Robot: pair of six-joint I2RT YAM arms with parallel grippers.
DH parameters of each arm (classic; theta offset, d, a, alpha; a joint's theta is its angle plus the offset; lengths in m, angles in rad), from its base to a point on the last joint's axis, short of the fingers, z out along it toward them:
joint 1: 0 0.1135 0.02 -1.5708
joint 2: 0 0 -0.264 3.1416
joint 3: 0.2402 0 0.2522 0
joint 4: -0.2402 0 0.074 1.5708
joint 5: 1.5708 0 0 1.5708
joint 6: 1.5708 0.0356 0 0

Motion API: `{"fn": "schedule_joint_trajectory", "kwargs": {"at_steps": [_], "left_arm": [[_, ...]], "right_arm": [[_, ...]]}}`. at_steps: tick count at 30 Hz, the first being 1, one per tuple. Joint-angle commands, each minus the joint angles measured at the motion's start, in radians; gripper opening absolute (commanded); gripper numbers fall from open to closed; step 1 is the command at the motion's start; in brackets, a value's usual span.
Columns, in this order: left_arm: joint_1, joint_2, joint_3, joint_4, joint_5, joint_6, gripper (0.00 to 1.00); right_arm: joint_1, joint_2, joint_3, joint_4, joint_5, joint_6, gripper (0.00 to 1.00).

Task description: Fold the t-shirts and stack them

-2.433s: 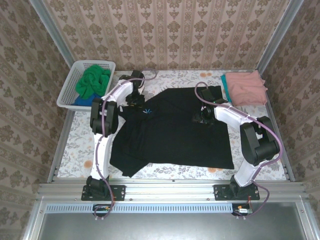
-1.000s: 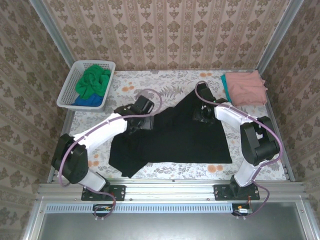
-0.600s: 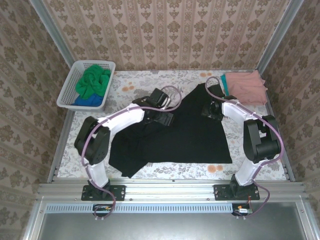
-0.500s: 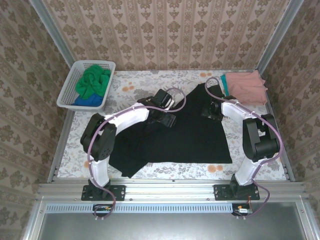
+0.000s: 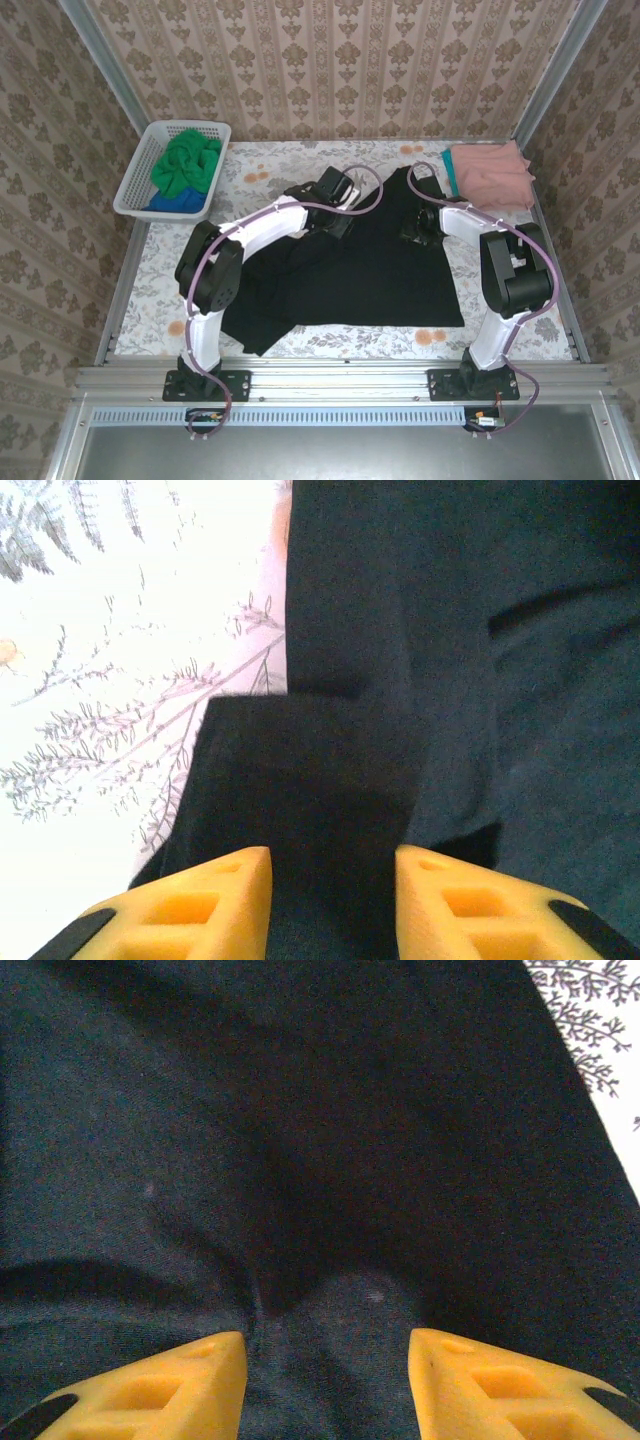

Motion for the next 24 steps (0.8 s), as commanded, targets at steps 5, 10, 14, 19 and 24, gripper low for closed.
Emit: {"fn": "schedule_joint_trajectory", "kwargs": {"at_steps": [5,10,14,19,24], "left_arm": [[0.007,0.099,0.096,-0.057,0.012,0.013,0.39],[0.007,0.128,0.127,-0.07,0.024,0.015,0.48],[0.008,0.135,0.133,-0.075,0.01,0.014,0.37],[0.007,0.107,0.142,-0.081,-0.01,0.014,0.26],[0.009,0.067,0.172,-0.124,-0.062,0.044,0.21]], "right_arm": [[-0.004,0.007,-0.023,0.025,-0.026,0.007,0.48],[-0.004,0.002,-0.03,0.031,-0.032,0.006,0.48],[-0.004,0.001,-0.037,0.037,-0.034,0.006,0.48],[-0.004,0.006,-0.039,0.043,-0.04,0.006,0.48],[-0.005,0.013,-0.043,0.041,-0.034,0.012,0.48]]}}
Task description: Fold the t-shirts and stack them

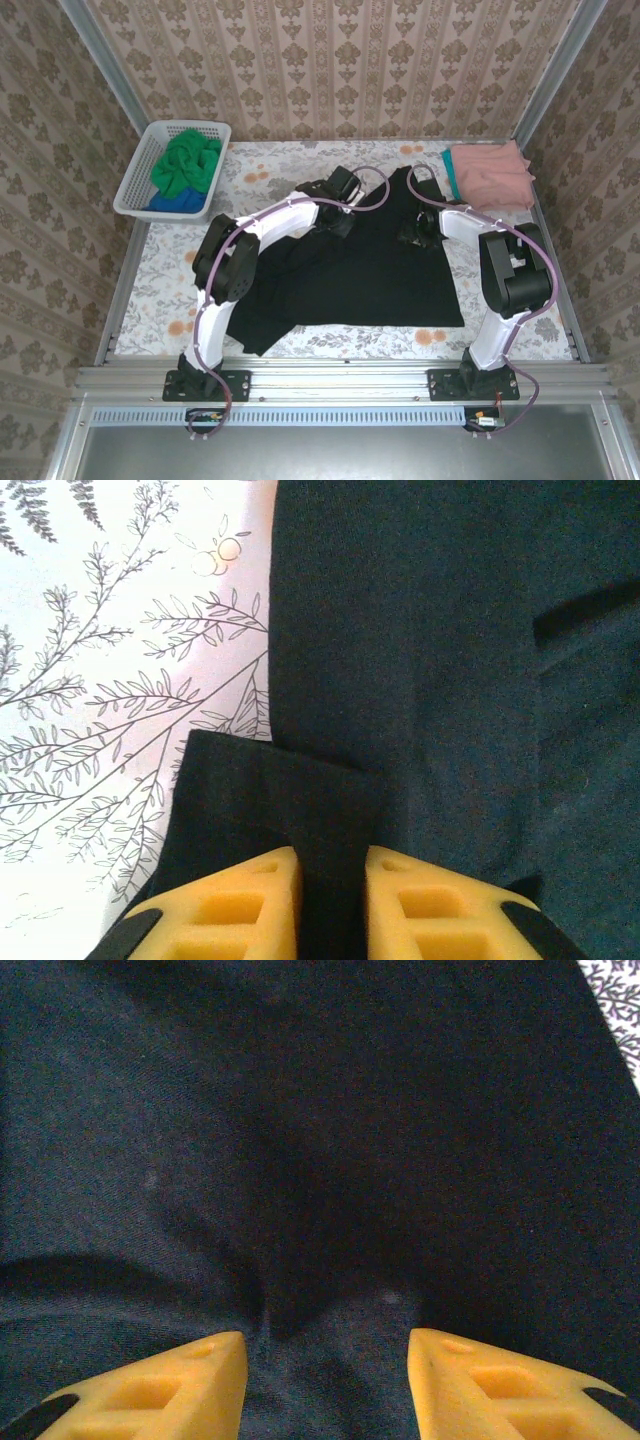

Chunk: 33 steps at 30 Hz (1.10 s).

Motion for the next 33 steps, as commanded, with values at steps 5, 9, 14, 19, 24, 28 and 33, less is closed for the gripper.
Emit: {"fn": "schedule_joint_trajectory", "kwargs": {"at_steps": [5,9,14,19,24,28,33], "left_arm": [[0.041,-0.108,0.057,-0.067,-0.045,0.037,0.14],[0.067,-0.137,0.046,-0.057,-0.007,0.033,0.17],[0.086,-0.127,0.029,-0.041,0.056,0.019,0.2],[0.095,-0.109,0.007,-0.024,0.104,0.004,0.16],[0.096,-0.12,-0.018,-0.008,0.145,-0.008,0.35],[0.069,-0.129,-0.062,0.04,0.159,-0.006,0.58],[0.048,-0.047,0.025,-0.016,0.122,0.004,0.59]], "right_arm": [[-0.005,0.016,-0.016,0.004,-0.009,0.018,0.47],[-0.005,0.021,-0.013,0.001,-0.009,0.019,0.47],[-0.004,0.028,-0.008,0.0,-0.011,0.018,0.47],[-0.005,0.029,-0.008,-0.003,-0.012,0.016,0.47],[-0.004,0.029,-0.011,-0.001,-0.015,0.013,0.47],[-0.004,0.028,-0.011,0.001,-0.015,0.012,0.47],[-0.004,0.025,-0.015,0.003,-0.017,0.012,0.47]]}}
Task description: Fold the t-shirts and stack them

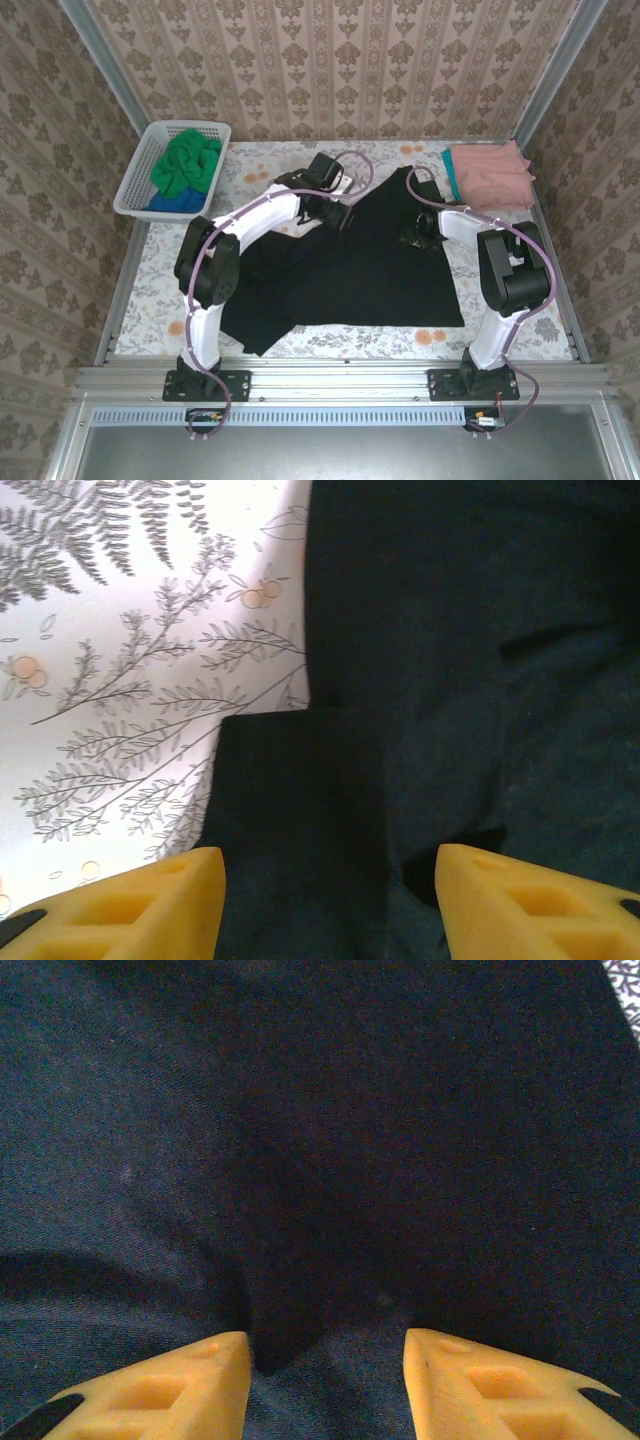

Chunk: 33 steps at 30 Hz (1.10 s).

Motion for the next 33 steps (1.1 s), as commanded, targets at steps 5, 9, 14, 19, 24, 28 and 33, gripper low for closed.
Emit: {"fn": "schedule_joint_trajectory", "kwargs": {"at_steps": [5,9,14,19,24,28,33], "left_arm": [[-0.016,0.095,0.117,-0.04,-0.02,0.015,0.59],[-0.018,0.138,0.166,-0.076,-0.036,0.026,0.59],[-0.018,0.161,0.194,-0.095,-0.059,0.037,0.48],[-0.018,0.164,0.21,-0.105,-0.066,0.036,0.31],[-0.018,0.15,0.22,-0.11,-0.077,0.034,0.17],[-0.016,0.143,0.226,-0.121,-0.084,0.04,0.07],[0.005,0.092,0.225,-0.138,-0.111,0.054,0.06]], "right_arm": [[-0.003,0.005,-0.02,0.005,-0.021,0.01,0.46],[-0.003,0.003,-0.021,0.007,-0.021,0.01,0.46],[-0.004,0.004,-0.023,0.008,-0.023,0.008,0.47],[-0.004,0.003,-0.022,0.011,-0.023,0.007,0.46],[-0.004,0.005,-0.021,0.012,-0.023,0.005,0.46],[-0.004,0.004,-0.021,0.012,-0.025,0.003,0.46],[-0.004,0.002,-0.021,0.013,-0.025,0.002,0.46]]}}
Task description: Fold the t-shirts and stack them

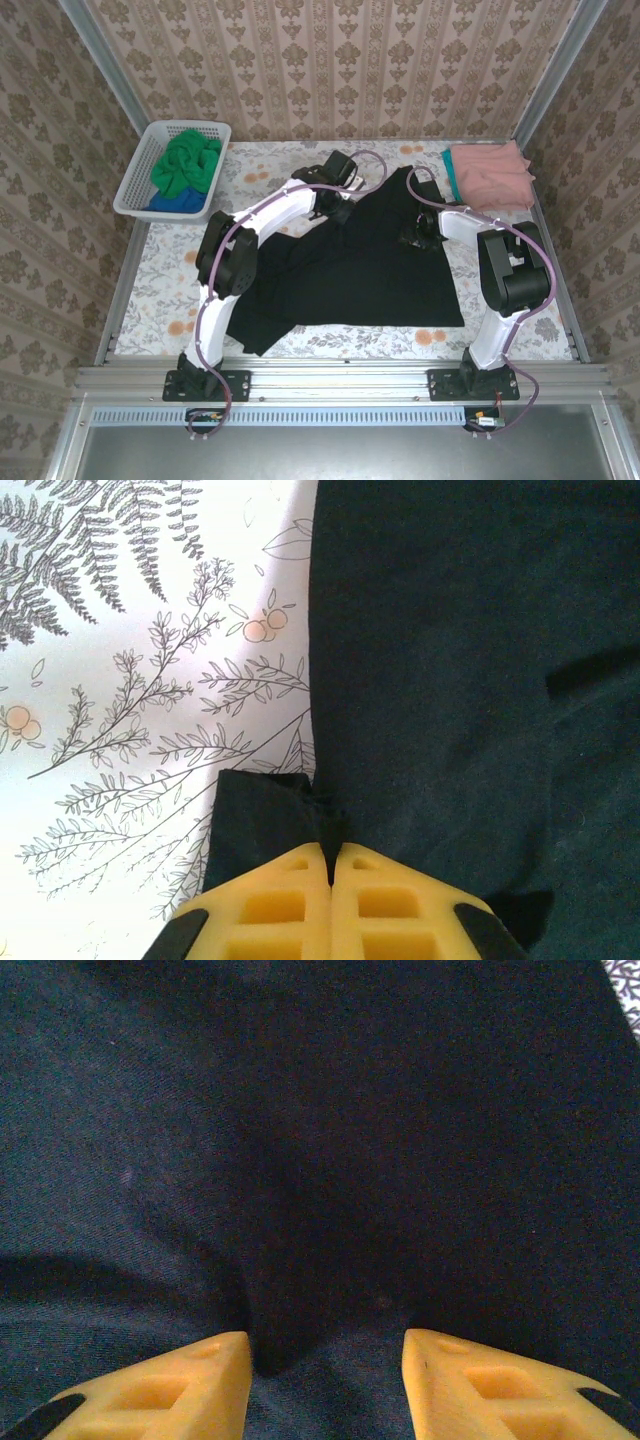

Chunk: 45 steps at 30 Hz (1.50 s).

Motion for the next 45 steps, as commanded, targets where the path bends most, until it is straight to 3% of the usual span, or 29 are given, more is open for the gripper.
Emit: {"fn": "schedule_joint_trajectory", "kwargs": {"at_steps": [1,6,11,21,22,23,25,27,30,33,38,42,45], "left_arm": [[0.028,-0.072,0.033,-0.044,-0.04,0.027,0.06],[0.106,-0.113,0.112,-0.088,-0.143,0.079,0.03],[0.216,-0.064,0.232,-0.04,-0.158,0.133,0.0],[0.412,0.319,0.736,0.034,-0.257,0.188,0.0],[0.426,0.345,0.753,0.059,-0.249,0.194,0.04],[0.439,0.372,0.766,0.088,-0.243,0.201,0.17],[0.448,0.415,0.787,0.12,-0.246,0.218,0.25],[0.447,0.432,0.809,0.116,-0.253,0.248,0.42],[0.441,0.399,0.804,0.08,-0.295,0.259,0.48],[0.44,0.313,0.753,0.028,-0.321,0.234,0.69],[0.42,0.051,0.432,-0.056,-0.224,0.119,0.77],[0.361,-0.18,-0.033,0.072,-0.068,0.038,0.81],[0.337,-0.253,-0.275,0.169,-0.004,-0.031,0.8]], "right_arm": [[-0.005,0.003,-0.018,0.002,-0.023,0.003,0.46],[0.011,-0.016,-0.033,-0.006,-0.015,0.012,0.46],[0.033,-0.039,-0.057,-0.014,0.001,0.023,0.46],[0.051,-0.068,-0.057,-0.065,0.033,0.023,0.46],[0.052,-0.07,-0.056,-0.07,0.04,0.023,0.46],[0.052,-0.069,-0.053,-0.075,0.044,0.024,0.46],[0.052,-0.062,-0.038,-0.092,0.051,0.02,0.46],[0.052,-0.061,-0.028,-0.1,0.05,0.02,0.46],[0.052,-0.06,0.008,-0.114,0.059,0.012,0.46],[0.052,-0.043,0.073,-0.123,0.075,0.002,0.46],[0.036,0.065,0.248,-0.101,0.095,-0.009,0.47],[0.015,0.251,0.474,-0.124,0.087,-0.008,0.46],[-0.008,0.402,0.659,-0.225,0.076,-0.001,0.46]]}}
